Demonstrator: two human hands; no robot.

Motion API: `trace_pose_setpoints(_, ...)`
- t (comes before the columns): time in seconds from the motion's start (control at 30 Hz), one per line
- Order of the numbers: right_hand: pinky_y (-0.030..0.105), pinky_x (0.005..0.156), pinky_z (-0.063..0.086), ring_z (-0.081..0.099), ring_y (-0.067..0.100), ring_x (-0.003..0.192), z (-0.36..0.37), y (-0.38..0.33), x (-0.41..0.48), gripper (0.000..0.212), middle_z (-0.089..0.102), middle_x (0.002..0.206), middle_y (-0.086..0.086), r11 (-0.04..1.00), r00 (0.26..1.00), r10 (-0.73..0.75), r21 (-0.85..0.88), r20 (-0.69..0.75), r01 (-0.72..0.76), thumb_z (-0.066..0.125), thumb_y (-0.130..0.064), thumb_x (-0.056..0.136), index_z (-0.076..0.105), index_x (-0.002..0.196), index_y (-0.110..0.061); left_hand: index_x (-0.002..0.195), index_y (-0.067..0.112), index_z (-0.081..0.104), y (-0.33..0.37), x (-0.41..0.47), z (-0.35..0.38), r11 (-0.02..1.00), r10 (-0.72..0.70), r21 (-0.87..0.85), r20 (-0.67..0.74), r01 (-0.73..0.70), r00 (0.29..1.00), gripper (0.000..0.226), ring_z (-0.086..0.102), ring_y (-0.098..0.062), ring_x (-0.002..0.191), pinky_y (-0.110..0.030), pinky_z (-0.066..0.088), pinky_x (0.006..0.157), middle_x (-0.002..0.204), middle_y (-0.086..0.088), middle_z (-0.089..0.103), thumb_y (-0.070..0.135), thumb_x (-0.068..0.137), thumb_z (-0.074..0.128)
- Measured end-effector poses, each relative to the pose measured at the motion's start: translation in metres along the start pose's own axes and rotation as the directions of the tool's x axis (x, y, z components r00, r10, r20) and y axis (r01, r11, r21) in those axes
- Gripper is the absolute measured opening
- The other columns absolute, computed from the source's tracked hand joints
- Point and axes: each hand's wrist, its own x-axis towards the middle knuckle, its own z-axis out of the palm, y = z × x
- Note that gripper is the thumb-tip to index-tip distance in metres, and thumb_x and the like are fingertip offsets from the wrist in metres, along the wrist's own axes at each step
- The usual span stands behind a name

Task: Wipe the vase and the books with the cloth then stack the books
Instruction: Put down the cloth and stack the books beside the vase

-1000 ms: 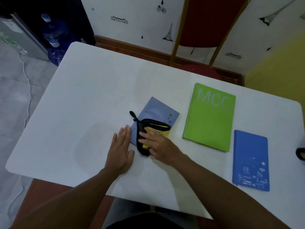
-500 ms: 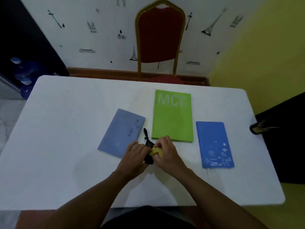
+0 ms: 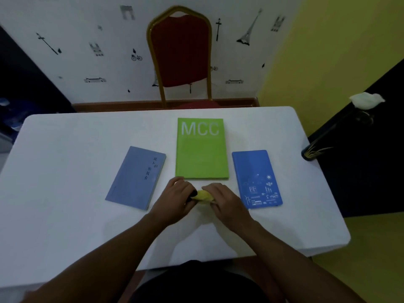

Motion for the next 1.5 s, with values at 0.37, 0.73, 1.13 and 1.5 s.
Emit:
trace_pose_setpoints(0.37, 0.045, 0.123, 0.032, 0.031, 0.027, 0.154, 0.044, 0.022, -0.069, 0.073, 0.035, 0.166, 0.008, 0.987, 0.933, -0.118, -0.059, 0.339, 0.146, 0.059, -0.041, 0.090, 0.043, 0.155, -0.011, 0.157, 0.015, 0.039, -0.007, -0.060, 0.023, 0.991, 0.033, 0.100, 0.487, -0.093, 0.873, 0.064, 0.029, -0.021, 0.154, -0.043, 0.012, 0.126, 0.165, -0.004, 0.034, 0.054, 0.106, 0.032)
trace_pose_setpoints(0.73, 0.045, 0.119, 0.040, 0.052, 0.025, 0.139, 0.023, 0.056, -0.045, 0.037, 0.060, 0.145, 0.013, 0.991, 0.993, 0.106, 0.078, 0.057, -0.111, 0.051, -0.012, 0.098, 0.066, 0.131, -0.007, 0.131, 0.014, 0.068, 0.023, 0.005, 0.047, 0.993, -0.064, 0.117, 0.333, 0.027, 0.941, 0.049, 0.062, -0.027, 0.128, -0.046, 0.037, 0.117, 0.133, -0.006, 0.070, 0.035, 0.091, 0.049)
trace_pose_setpoints(1.13, 0.045, 0.122, 0.031, 0.025, 0.034, 0.153, -0.038, 0.144, -0.036, 0.068, 0.023, 0.167, 0.017, 0.672, 0.673, 0.740, 0.049, 0.008, -0.739, 0.060, -0.025, 0.100, 0.026, 0.157, -0.010, 0.150, 0.003, 0.036, 0.106, 0.128, 0.099, 0.830, -0.365, -0.184, 0.534, 0.526, 0.763, 0.055, 0.054, -0.039, 0.127, -0.042, 0.048, 0.102, 0.143, -0.021, 0.051, 0.016, 0.099, 0.053)
trace_pose_setpoints(1.5, 0.040, 0.083, 0.061, 0.064, 0.022, 0.111, -0.050, 0.144, -0.010, 0.060, 0.061, 0.128, -0.001, 0.245, 0.294, 0.956, 0.535, 0.007, -0.808, 0.072, -0.029, 0.085, 0.042, 0.137, -0.034, 0.138, 0.018, 0.043, 0.116, 0.138, 0.109, 0.213, -0.657, -0.549, 0.532, 0.808, 0.534, 0.059, 0.061, -0.010, 0.088, -0.010, 0.049, 0.059, 0.129, -0.008, 0.054, 0.006, 0.090, 0.074)
